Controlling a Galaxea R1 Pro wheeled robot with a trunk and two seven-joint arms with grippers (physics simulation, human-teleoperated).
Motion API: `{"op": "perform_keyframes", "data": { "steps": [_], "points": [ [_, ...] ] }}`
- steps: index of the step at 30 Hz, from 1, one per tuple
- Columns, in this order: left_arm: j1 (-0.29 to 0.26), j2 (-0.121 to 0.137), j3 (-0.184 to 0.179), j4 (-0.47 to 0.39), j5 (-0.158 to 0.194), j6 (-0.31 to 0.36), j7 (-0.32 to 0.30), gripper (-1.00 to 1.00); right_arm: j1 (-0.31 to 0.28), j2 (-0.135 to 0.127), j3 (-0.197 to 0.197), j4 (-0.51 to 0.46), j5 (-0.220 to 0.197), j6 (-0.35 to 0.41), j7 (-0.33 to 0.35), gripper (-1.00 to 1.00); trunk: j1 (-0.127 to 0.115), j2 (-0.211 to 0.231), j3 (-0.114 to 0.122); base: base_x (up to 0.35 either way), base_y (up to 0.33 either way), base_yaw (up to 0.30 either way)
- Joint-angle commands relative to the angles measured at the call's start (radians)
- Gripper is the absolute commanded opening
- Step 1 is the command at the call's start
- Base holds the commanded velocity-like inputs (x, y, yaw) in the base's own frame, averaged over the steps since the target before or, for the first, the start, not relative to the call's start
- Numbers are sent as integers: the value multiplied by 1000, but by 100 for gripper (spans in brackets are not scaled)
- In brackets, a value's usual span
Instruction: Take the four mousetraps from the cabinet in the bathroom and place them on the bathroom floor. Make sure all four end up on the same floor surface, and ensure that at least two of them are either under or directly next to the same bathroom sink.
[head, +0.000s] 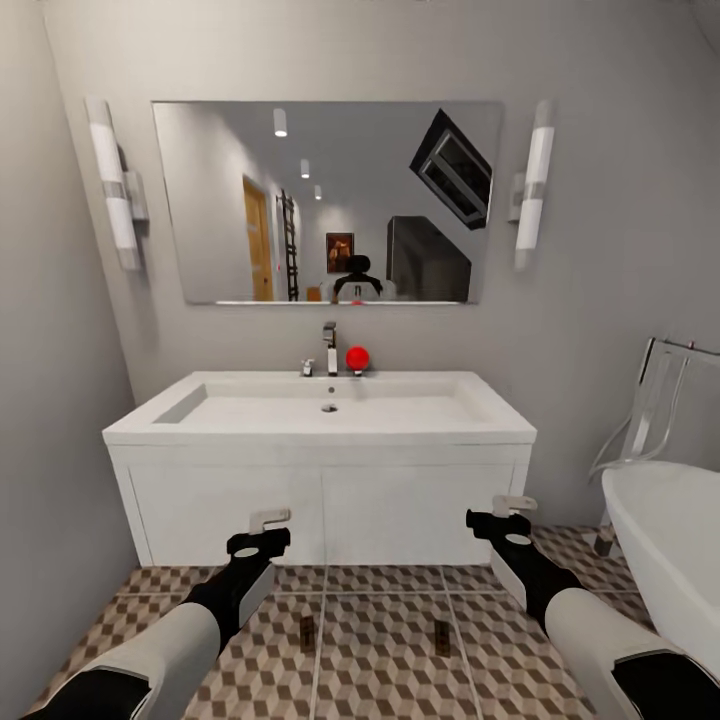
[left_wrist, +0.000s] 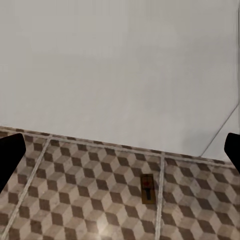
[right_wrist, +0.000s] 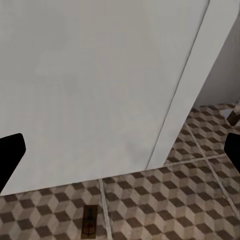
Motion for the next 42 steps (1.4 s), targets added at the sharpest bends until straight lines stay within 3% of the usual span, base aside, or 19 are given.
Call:
{"op": "perform_keyframes", "data": {
  "steps": [1,8,11,16,20,22,23,36,42],
  "points": [
    [0,0,-9,-1,10,3,7,100,-1,-1,8,0,-11,-2,-5,100,-4,7,2,0,0,0],
    [0,0,-9,0,11,3,6,100,-1,-7,8,14,-12,-2,-6,100,-31,56,24,0,0,0],
    [0,1,-9,73,31,5,0,100,-1,-21,8,89,-13,-12,-2,100,-42,77,33,0,0,0],
    [0,0,-9,121,49,13,-1,100,-1,-23,8,150,-12,-12,0,100,-62,112,49,0,0,0],
    [0,-4,-8,204,91,49,-3,100,-1,-25,8,249,-11,-13,0,100,-77,140,62,0,0,0],
    [1,-12,-7,272,158,59,-5,100,8,-32,8,307,-10,-15,0,100,-85,154,68,0,0,0],
    [1,-9,-7,279,166,59,-5,100,8,-37,8,313,-9,-15,0,100,-88,161,71,0,0,0],
    [10,45,-8,290,178,60,-6,100,8,-71,8,323,-4,-18,1,100,-138,252,112,0,0,0],
    [25,48,-9,290,178,59,-7,100,68,-72,8,323,6,-20,2,100,-161,294,131,0,0,0]
  ]
}}
